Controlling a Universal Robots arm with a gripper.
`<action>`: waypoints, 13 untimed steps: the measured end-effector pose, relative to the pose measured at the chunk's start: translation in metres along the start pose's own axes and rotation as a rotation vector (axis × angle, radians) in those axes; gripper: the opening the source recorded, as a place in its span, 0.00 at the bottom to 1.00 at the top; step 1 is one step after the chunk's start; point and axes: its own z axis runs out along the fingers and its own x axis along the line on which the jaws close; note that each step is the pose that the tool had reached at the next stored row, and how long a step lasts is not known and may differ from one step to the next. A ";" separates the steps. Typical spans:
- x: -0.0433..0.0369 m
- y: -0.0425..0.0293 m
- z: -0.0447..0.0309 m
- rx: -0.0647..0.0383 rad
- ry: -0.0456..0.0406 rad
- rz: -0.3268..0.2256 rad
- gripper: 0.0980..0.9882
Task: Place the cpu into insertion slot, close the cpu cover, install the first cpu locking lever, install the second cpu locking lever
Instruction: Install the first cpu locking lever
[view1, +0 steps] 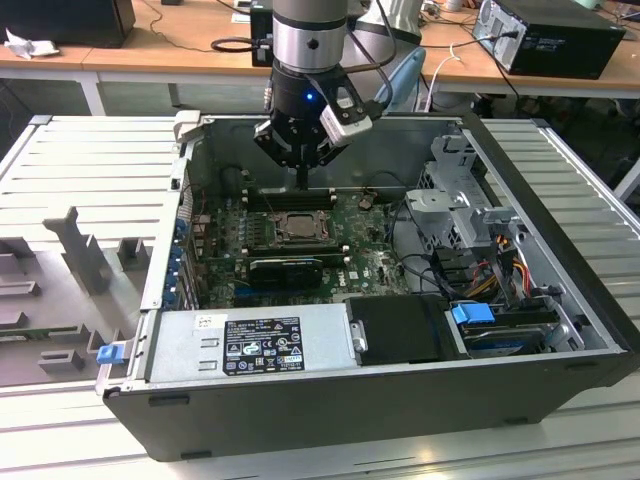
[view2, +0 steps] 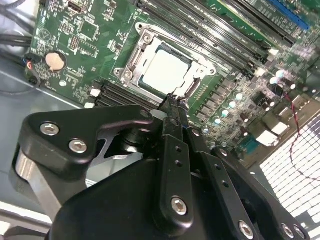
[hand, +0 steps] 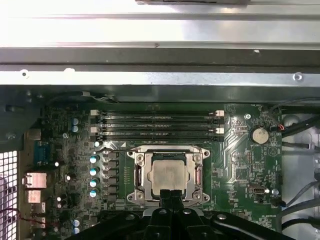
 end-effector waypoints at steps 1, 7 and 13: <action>0.0000 0.0000 0.0000 0.000 0.0003 -0.009 0.01; 0.0000 0.0000 0.0000 0.000 0.0017 -0.071 0.01; 0.0000 0.0000 0.0000 0.000 0.0038 -0.156 0.01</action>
